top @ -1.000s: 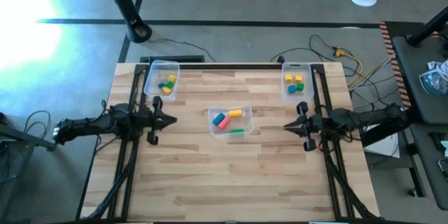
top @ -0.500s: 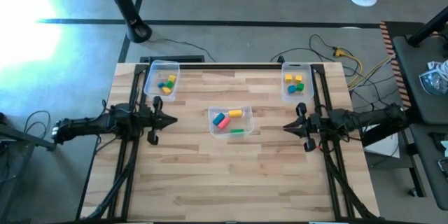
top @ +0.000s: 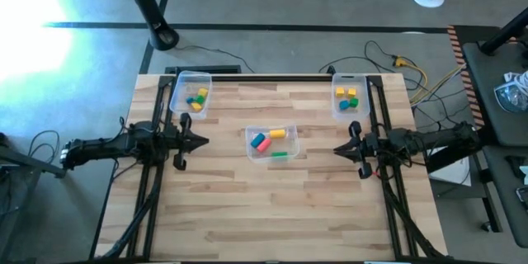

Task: Sort blocks by size
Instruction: Return to Home Position

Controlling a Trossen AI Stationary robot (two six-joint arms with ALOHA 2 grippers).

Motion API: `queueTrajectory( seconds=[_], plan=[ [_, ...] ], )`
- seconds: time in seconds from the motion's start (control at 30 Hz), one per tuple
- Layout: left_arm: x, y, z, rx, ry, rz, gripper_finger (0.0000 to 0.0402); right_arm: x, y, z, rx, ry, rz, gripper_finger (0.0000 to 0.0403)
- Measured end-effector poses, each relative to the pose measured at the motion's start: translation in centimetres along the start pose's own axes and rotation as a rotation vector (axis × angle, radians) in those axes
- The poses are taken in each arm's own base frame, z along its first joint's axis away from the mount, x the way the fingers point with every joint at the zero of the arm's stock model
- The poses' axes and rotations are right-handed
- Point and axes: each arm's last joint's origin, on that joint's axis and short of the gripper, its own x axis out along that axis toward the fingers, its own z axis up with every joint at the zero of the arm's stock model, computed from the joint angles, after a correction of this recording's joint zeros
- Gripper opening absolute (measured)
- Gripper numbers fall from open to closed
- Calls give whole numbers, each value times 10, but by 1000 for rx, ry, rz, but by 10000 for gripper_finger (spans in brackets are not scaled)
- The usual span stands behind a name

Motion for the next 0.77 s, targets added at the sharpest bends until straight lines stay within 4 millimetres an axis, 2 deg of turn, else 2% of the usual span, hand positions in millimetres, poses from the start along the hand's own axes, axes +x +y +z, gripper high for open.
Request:
queueTrajectory(
  seconds=[0.77],
  plan=[
    [1,0,-1,-1,12,0,4,0,0,0,8,0,0,34]
  ],
)
